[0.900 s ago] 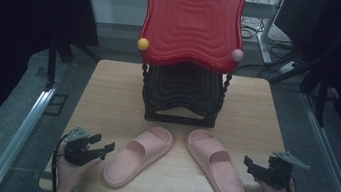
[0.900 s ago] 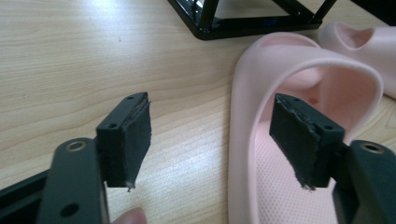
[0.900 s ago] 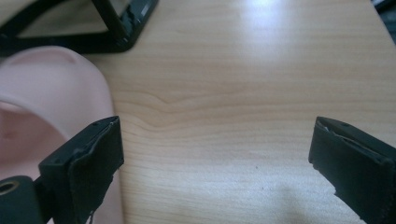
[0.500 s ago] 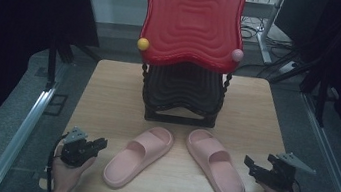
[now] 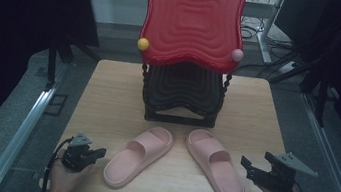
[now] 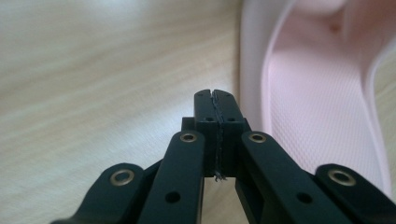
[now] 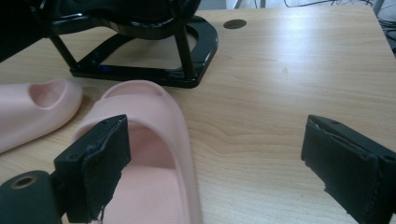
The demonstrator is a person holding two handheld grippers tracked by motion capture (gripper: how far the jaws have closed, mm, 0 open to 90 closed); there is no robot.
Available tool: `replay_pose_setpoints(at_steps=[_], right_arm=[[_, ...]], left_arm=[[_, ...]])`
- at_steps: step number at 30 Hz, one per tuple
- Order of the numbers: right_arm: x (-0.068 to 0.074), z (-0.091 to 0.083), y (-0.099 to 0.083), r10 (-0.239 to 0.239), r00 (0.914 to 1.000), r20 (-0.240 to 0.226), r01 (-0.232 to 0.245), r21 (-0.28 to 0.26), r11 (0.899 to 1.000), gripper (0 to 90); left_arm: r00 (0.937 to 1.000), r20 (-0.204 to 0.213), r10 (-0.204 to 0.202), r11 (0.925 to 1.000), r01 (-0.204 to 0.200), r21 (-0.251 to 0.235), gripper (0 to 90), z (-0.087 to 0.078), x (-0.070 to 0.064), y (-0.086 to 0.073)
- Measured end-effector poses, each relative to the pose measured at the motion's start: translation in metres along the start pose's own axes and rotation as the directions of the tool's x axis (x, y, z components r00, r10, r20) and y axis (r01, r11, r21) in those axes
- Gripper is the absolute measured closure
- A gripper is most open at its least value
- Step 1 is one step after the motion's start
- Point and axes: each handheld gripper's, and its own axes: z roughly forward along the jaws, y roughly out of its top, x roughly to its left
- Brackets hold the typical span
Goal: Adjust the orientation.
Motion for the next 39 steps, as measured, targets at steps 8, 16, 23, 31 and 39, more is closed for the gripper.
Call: replay_pose_setpoints(at_steps=[8, 16, 23, 31, 39], right_arm=[[0.002, 0.001, 0.000, -0.003, 1.0000, -0.004, 0.003, 0.007, 1.000, 8.4], [0.003, -0.002, 0.000, 0.001, 1.0000, -0.008, -0.001, 0.006, 1.000, 8.8], [0.003, -0.005, 0.001, 0.006, 1.0000, -0.004, -0.006, 0.003, 1.000, 8.8], [0.006, -0.004, 0.001, 0.001, 1.0000, -0.004, -0.001, 0.012, 1.000, 8.8], [0.008, -0.004, 0.000, -0.004, 1.0000, -0.008, 0.004, 0.022, 1.000, 9.1]], left_arm=[[0.9983, 0.043, 0.038, 0.9990, -0.039, 0.020, 89.5, 0.004, -0.016, -0.007], [0.9925, 0.095, 0.076, 0.9960, -0.080, 0.039, 89.5, 0.007, -0.042, -0.009], [0.9780, 0.163, 0.131, 0.9884, -0.141, 0.056, 89.3, 0.019, -0.074, -0.005], [0.9612, 0.215, 0.173, 0.9797, -0.190, 0.062, 88.5, 0.041, -0.104, 0.009], [0.9546, 0.240, 0.177, 0.9803, -0.193, 0.043, 87.6, 0.057, -0.119, 0.018]])
